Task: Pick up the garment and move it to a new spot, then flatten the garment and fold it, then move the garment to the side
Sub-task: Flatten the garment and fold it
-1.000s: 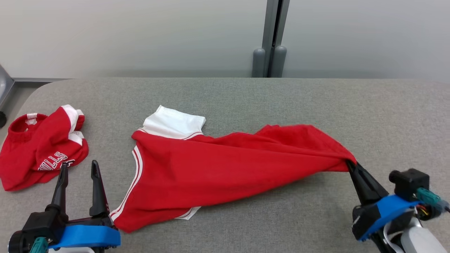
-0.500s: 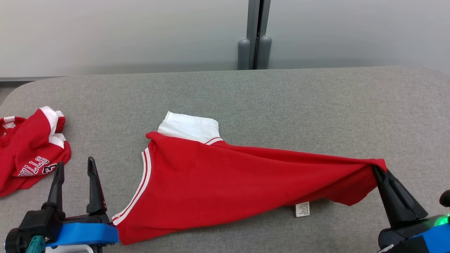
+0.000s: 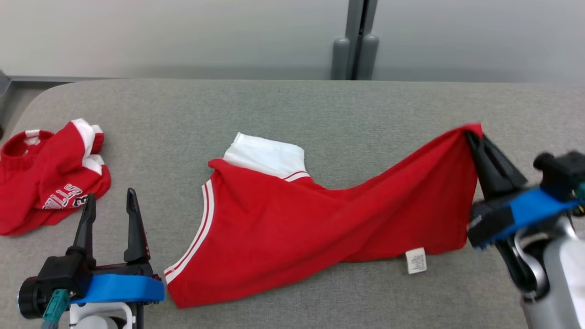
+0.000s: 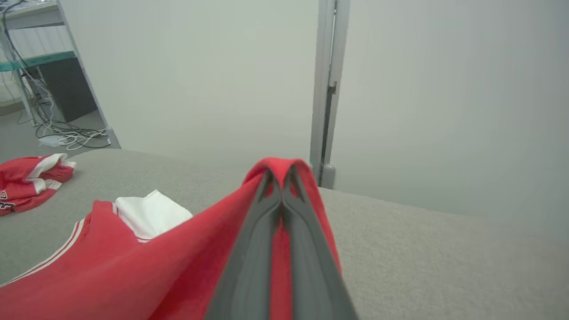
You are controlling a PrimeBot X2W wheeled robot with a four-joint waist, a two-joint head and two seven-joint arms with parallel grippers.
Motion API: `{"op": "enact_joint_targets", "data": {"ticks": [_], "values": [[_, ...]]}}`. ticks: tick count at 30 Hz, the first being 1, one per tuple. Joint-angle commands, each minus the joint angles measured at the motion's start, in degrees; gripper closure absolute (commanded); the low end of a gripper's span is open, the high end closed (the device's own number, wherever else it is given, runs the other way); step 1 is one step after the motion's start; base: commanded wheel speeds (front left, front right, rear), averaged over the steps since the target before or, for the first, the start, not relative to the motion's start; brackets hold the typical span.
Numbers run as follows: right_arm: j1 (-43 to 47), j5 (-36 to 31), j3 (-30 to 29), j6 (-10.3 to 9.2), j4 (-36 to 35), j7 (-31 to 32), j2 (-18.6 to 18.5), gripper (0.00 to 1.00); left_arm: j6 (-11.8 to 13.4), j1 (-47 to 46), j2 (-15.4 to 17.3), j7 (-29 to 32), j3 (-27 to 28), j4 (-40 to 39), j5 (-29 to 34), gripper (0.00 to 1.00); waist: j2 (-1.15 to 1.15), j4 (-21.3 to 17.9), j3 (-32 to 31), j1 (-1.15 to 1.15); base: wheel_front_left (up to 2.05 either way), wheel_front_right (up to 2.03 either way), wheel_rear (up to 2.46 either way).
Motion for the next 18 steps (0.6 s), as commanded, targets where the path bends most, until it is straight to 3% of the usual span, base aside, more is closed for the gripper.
{"op": "enact_joint_targets", "data": {"ticks": [1, 9, 18], "values": [[-2.3, 0.1, 0.2, 0.01, 1.7, -1.3, 0.0, 1.0, -0.1, -1.0, 0.0, -0.3, -0.4, 0.1, -0.2, 0.0, 0.0, 0.8, 0.6, -0.01, 0.0, 0.0, 0.0], [-20.6, -3.5, 6.4, 0.01, 29.5, -8.4, -1.4, 1.0, -0.1, -3.1, -0.1, -0.3, -2.5, 1.3, -0.8, 0.0, 0.0, 4.7, 2.2, -0.01, 0.0, 0.0, 0.0], [-34.0, -5.3, 7.4, 0.01, 55.9, -16.3, 0.3, 1.0, -0.1, -4.9, -0.1, -0.3, -3.6, 2.0, -1.4, 0.0, 0.0, 7.0, 4.4, -0.01, 0.0, 0.0, 0.0]]}}
